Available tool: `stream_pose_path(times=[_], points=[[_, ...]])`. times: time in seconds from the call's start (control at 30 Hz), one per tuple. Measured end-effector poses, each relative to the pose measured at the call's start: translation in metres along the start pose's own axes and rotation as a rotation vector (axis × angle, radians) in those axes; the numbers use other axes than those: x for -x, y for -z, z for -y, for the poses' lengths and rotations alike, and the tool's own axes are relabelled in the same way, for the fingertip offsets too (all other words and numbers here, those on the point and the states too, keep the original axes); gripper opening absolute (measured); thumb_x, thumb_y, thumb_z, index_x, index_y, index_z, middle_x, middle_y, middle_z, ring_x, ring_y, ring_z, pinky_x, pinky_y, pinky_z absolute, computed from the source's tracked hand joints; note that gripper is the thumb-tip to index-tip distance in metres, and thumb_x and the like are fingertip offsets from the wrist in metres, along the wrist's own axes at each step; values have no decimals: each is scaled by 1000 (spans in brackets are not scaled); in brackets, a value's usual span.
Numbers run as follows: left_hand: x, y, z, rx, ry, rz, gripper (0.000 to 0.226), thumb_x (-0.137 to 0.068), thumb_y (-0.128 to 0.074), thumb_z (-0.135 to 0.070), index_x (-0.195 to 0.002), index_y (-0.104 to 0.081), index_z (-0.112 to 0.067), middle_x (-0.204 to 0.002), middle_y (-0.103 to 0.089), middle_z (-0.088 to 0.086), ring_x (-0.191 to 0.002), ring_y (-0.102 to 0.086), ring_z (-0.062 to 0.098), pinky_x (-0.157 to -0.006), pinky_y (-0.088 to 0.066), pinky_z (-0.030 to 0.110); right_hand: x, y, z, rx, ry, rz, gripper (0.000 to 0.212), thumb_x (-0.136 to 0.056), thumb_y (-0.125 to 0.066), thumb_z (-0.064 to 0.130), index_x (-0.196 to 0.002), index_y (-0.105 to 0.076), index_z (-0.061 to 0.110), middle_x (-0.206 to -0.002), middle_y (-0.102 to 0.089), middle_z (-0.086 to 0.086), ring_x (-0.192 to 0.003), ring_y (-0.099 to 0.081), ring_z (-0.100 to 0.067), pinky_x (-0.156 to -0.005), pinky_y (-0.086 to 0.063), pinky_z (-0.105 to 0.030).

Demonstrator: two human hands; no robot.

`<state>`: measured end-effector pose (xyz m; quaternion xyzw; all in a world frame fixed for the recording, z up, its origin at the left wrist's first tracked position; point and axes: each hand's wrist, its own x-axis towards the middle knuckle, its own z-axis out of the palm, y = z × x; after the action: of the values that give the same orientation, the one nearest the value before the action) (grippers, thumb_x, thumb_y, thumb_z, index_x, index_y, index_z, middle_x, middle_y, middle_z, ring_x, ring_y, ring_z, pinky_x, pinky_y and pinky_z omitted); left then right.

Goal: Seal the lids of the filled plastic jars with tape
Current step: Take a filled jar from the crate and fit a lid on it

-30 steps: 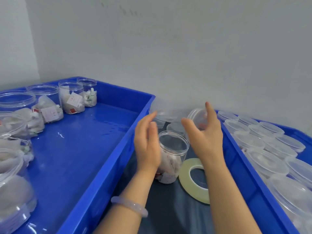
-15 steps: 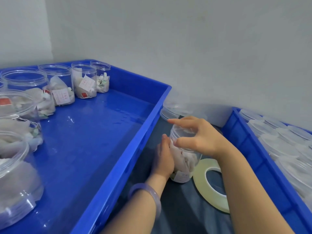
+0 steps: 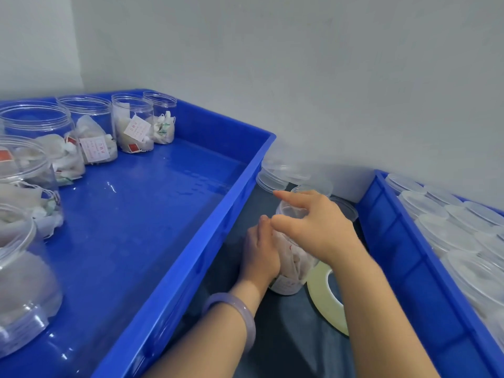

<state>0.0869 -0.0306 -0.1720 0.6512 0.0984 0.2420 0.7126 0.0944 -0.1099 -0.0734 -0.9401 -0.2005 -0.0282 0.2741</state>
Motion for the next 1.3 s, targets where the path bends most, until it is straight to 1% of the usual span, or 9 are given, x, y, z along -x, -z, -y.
stream_pose_path(times=[0.4, 0.5, 0.57, 0.67, 0.83, 0.97, 1.07, 1.17, 1.3], points=[[0, 0, -6, -17, -28, 30, 37, -80, -31, -37, -58, -47, -12, -50, -41, -10, -55, -35, 9, -54, -30, 33, 14, -2, -8, -156, 186, -230, 45, -61, -63, 47, -104, -72, 37, -119, -64, 15, -114, -55, 0, -97, -46, -31], [-1, 3, -4, -29, -31, 26, 38, -79, -30, -37, -52, -53, -23, -47, -48, -10, -50, -39, 8, -52, -32, 34, 10, 8, -8, -244, 187, -66, 32, -61, -70, 38, -94, -71, 43, -114, -66, 17, -115, -55, 4, -102, -43, -30], [-3, 3, -2, -15, 21, 67, 49, -76, -30, -45, -65, -63, -11, -63, -65, 3, -66, -59, 24, -63, -46, 41, 5, 28, -9, -412, 247, 15, 29, -64, -78, 23, -88, -74, 39, -106, -71, 15, -111, -59, 2, -100, -45, -27], [-6, 1, -5, -8, 61, 65, 71, -71, -26, -52, -82, -61, 8, -85, -67, 24, -88, -63, 36, -80, -48, 47, 2, 55, -10, -462, 367, -105, 31, -60, -75, 32, -90, -76, 38, -104, -71, 17, -109, -61, 0, -93, -45, -16], [-3, 3, -3, -38, 31, 67, 41, -79, -28, -43, -50, -49, -22, -48, -49, -9, -50, -42, 6, -53, -35, 29, 9, 19, -13, -272, 286, -23, 36, -67, -79, 17, -88, -70, 44, -110, -66, 19, -108, -56, 10, -95, -39, -11], [2, 6, -7, -25, 27, 66, 40, -80, -28, -39, -46, -49, -31, -43, -45, -12, -50, -35, 6, -51, -29, 31, 10, 13, -14, -262, 299, -9, 33, -70, -78, 17, -91, -71, 42, -112, -66, 19, -111, -54, 10, -97, -37, -11], [0, 6, -8, -41, 23, 78, 44, -79, -27, -39, -55, -58, -19, -55, -58, -4, -58, -49, 17, -58, -35, 39, 6, 21, -8, -208, 290, 101, 33, -68, -76, 18, -86, -71, 45, -109, -66, 22, -111, -55, 8, -100, -40, -22], [-2, 6, -6, -42, 22, 92, 63, -78, -25, -42, -87, -64, 6, -87, -67, 22, -86, -60, 33, -73, -45, 44, 7, 17, -4, -130, 255, 122, 28, -67, -73, 25, -82, -70, 49, -106, -65, 27, -108, -55, 10, -98, -42, -25], [-2, 2, 3, -91, -26, 76, 40, -96, -37, -22, -67, -53, 1, -52, -47, -3, -49, -38, 8, -49, -30, 24, 18, -2, -1, -67, 60, -217, 25, -65, -69, 46, -90, -69, 49, -99, -57, 39, -104, -53, 9, -83, -40, -24]])
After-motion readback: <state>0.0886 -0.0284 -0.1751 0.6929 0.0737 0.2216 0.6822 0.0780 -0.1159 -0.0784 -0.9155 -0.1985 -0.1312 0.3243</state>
